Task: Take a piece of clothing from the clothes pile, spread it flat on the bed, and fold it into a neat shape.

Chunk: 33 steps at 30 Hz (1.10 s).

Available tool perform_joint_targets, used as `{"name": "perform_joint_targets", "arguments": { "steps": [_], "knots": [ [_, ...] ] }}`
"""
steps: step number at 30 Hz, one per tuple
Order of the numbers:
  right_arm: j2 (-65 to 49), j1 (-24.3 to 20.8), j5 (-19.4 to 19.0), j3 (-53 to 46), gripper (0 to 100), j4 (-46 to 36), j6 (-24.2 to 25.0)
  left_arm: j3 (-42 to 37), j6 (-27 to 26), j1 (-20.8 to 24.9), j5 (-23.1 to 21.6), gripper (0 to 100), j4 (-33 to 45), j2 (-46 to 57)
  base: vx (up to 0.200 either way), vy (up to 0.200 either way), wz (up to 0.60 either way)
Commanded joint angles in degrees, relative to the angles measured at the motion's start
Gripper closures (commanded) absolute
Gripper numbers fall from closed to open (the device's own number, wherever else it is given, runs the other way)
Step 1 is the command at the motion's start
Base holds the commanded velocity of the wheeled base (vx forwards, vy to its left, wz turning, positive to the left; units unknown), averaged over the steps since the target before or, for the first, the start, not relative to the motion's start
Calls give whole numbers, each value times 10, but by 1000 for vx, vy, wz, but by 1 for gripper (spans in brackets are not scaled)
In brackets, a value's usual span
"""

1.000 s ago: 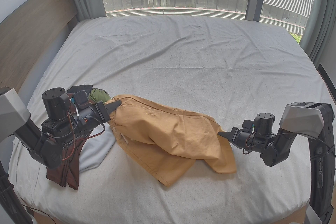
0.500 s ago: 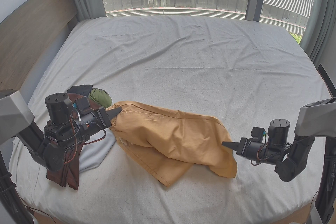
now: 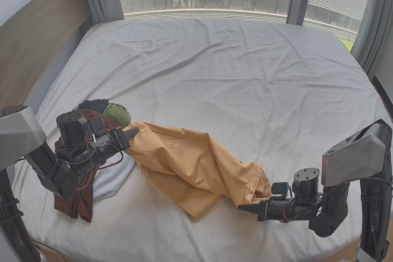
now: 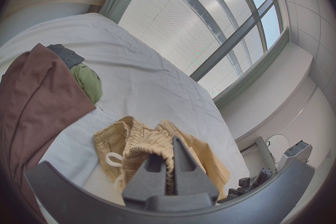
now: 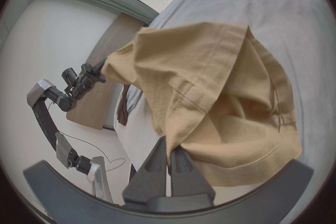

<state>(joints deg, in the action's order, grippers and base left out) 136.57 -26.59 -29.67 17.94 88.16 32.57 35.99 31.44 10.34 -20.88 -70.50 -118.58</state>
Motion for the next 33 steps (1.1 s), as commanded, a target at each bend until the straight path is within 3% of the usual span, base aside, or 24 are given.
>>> {"name": "perform_joint_targets", "arguments": {
  "steps": [1, 8, 9, 18, 23, 33],
  "knots": [
    [36, -7, 0, -5, 100, 1, -2, 1, 0, -8, 1, 100, -1, -7, 0, 0, 0],
    [37, 0, 6, -5, 100, 2, -12, 0, 0, -2, 2, 100, -2, -4, 0, 0, 0],
    [37, 1, 8, -4, 0, 2, -15, 0, 0, -2, 2, 100, -2, -3, 0, 0, 0],
    [-21, 31, 23, 15, 0, 2, -6, -1, 0, -1, 2, 100, -4, -2, 0, 0, 0],
    [-22, 31, 26, 41, 0, 2, 39, -2, 0, -1, 2, 100, -21, -5, 0, 0, 0],
    [-17, 31, 27, 76, 0, 2, 46, -6, 0, -1, 2, 100, -23, -5, 0, 0, 0]
  ]
}}
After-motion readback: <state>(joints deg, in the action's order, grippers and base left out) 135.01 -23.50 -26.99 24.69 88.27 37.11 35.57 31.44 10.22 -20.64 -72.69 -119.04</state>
